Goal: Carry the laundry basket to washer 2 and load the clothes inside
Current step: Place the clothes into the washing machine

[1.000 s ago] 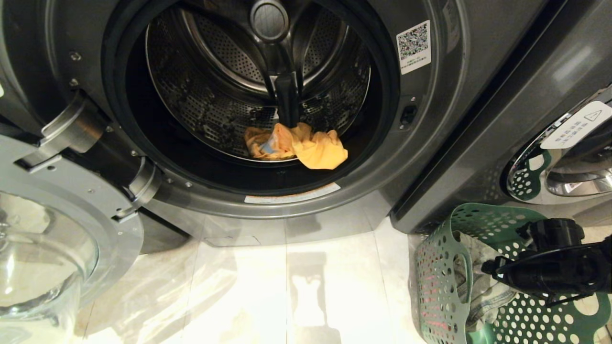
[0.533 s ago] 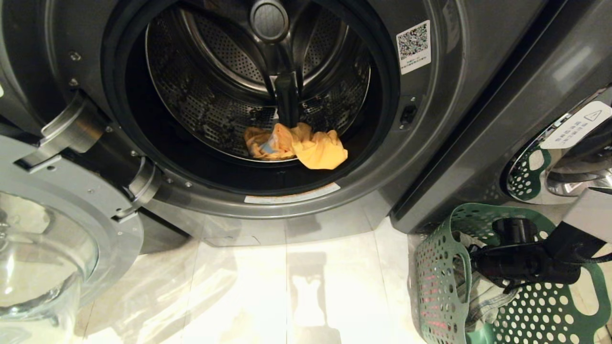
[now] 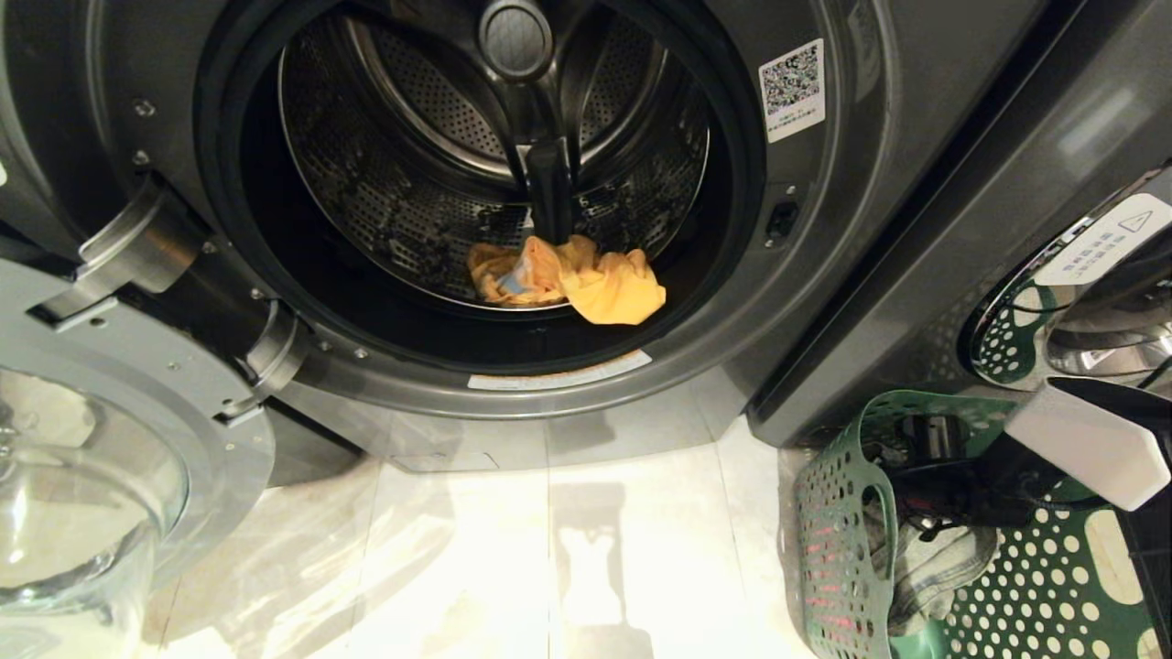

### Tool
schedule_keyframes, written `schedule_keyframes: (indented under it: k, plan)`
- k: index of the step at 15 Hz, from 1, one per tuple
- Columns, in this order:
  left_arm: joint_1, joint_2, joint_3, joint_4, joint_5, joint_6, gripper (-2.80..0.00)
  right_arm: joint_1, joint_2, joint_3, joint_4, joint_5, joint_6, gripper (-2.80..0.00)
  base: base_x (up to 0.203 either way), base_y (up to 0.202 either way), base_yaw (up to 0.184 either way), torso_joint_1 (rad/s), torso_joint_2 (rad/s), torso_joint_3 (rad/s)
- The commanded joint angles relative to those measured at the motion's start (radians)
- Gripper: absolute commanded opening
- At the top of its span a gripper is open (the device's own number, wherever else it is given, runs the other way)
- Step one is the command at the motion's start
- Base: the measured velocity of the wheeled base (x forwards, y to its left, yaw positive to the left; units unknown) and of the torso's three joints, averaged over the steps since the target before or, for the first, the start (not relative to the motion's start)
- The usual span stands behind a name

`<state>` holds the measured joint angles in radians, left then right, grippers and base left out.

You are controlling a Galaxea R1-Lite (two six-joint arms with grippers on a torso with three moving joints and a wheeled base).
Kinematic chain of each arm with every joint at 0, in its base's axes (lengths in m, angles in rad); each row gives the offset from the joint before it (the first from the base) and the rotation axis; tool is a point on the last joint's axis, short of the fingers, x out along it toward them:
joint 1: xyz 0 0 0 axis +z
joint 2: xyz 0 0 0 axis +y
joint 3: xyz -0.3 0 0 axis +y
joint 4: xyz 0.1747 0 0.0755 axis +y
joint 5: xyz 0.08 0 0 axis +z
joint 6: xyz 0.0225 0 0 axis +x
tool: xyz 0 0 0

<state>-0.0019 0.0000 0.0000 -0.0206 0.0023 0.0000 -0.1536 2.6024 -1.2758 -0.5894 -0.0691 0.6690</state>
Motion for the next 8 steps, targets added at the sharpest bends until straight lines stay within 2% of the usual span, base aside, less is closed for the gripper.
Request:
schedule_keyframes:
  k: [1, 3, 4, 5, 8]
  plan:
    - [-0.001, 0.002, 0.006, -0.001, 0.001, 0.000, -2.80, 0.014, 0.077, -0.052, -0.003, -0.040, 0.001, 0.00, 0.000, 0.000, 0.000, 0.000, 0.00, 0.000]
    - [0.000, 0.002, 0.006, -0.001, 0.000, 0.000, -2.80, 0.016, 0.102, -0.058, -0.001, -0.049, -0.005, 0.00, 0.000, 0.000, 0.000, 0.000, 0.00, 0.000]
    - [0.000, 0.002, 0.006, -0.001, -0.001, 0.000, -2.80, 0.016, 0.111, -0.057, 0.000, -0.060, -0.005, -2.80, 0.000, 0.000, 0.000, 0.000, 0.00, 0.000]
    - [0.000, 0.002, 0.006, -0.001, 0.001, 0.000, -2.80, 0.016, 0.113, -0.056, 0.003, -0.085, -0.006, -2.80, 0.000, 0.000, 0.000, 0.000, 0.00, 0.000]
    - [-0.001, 0.002, 0.006, -0.001, 0.001, 0.000, -2.80, 0.014, 0.089, -0.040, 0.005, -0.088, -0.002, -2.80, 0.000, 0.000, 0.000, 0.000, 0.00, 0.000]
